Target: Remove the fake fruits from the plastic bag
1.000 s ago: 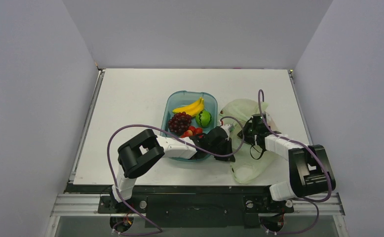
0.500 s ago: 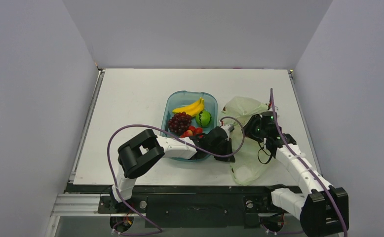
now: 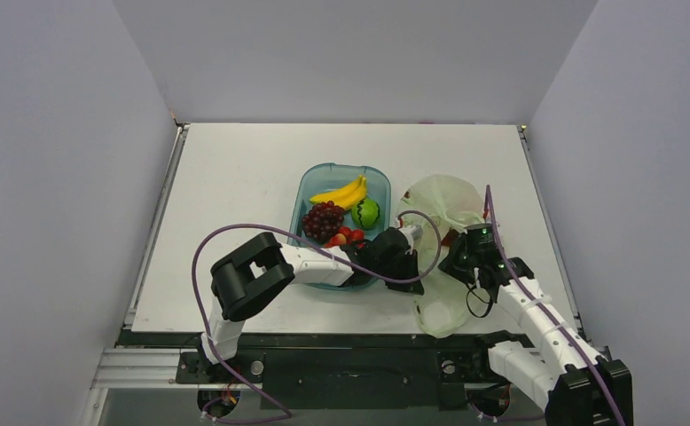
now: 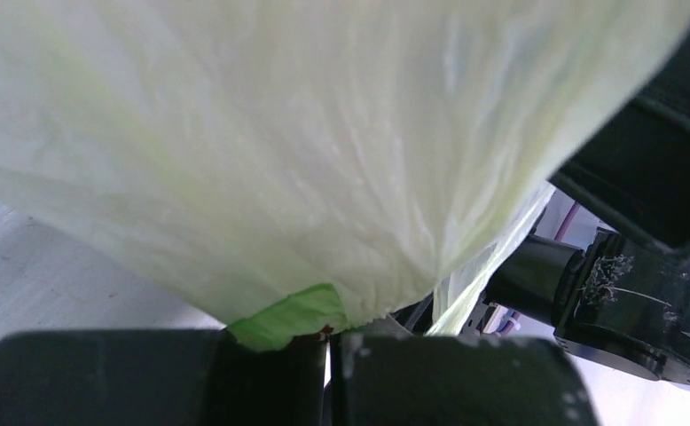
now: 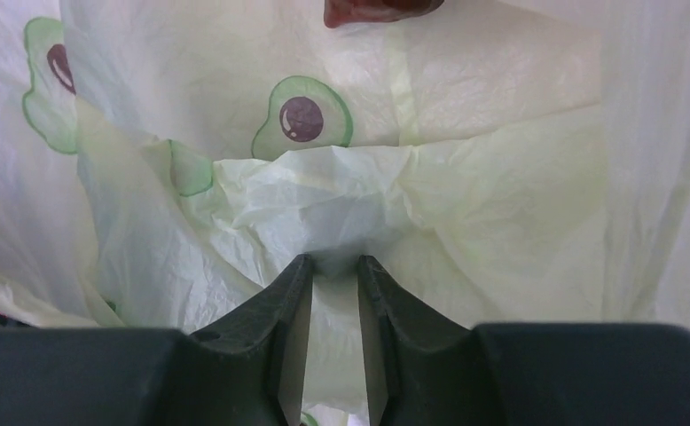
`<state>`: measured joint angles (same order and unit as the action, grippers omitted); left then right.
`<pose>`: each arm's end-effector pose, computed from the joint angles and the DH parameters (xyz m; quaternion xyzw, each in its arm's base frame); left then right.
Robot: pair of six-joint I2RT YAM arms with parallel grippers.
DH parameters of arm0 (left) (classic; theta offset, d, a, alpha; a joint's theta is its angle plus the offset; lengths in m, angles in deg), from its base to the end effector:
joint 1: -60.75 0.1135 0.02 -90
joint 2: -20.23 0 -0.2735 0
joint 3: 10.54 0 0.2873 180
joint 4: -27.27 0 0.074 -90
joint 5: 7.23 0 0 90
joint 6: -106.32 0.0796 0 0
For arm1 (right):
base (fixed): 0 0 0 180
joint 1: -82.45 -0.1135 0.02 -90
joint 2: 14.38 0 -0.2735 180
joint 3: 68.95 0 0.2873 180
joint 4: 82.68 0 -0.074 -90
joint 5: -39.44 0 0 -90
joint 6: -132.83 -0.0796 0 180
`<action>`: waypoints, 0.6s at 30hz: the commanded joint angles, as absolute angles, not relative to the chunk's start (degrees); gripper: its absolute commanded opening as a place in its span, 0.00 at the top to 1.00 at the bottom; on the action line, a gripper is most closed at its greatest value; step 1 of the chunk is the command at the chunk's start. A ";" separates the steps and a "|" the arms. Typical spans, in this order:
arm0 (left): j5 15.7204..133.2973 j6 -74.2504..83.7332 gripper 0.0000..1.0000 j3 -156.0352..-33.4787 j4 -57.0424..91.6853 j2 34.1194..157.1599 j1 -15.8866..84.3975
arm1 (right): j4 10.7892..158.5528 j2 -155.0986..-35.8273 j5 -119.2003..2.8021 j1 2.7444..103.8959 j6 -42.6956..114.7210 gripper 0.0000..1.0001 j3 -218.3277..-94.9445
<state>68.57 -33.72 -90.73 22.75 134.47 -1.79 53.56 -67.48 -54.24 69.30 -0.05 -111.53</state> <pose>0.2079 -0.4425 0.1078 0.1506 0.8829 -0.4200 0.1463 0.2207 0.0568 0.1552 0.2345 0.9220 0.1710 0.2563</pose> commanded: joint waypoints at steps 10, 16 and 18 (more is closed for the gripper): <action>66.72 -33.62 1.00 -91.64 22.90 132.29 -2.26 | 56.66 -76.26 -53.23 70.33 -3.75 0.78 -105.70; 66.18 -34.73 1.00 -91.14 25.11 134.04 -2.21 | 66.42 -74.60 -49.51 70.94 -2.24 0.65 -107.93; 66.17 -34.52 1.00 -91.60 24.54 134.20 -2.12 | 68.42 -75.85 -48.95 71.09 -1.01 0.62 -110.47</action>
<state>67.33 -34.29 -90.73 22.35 134.49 -2.07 60.88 -74.54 -52.56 70.48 -3.35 -106.41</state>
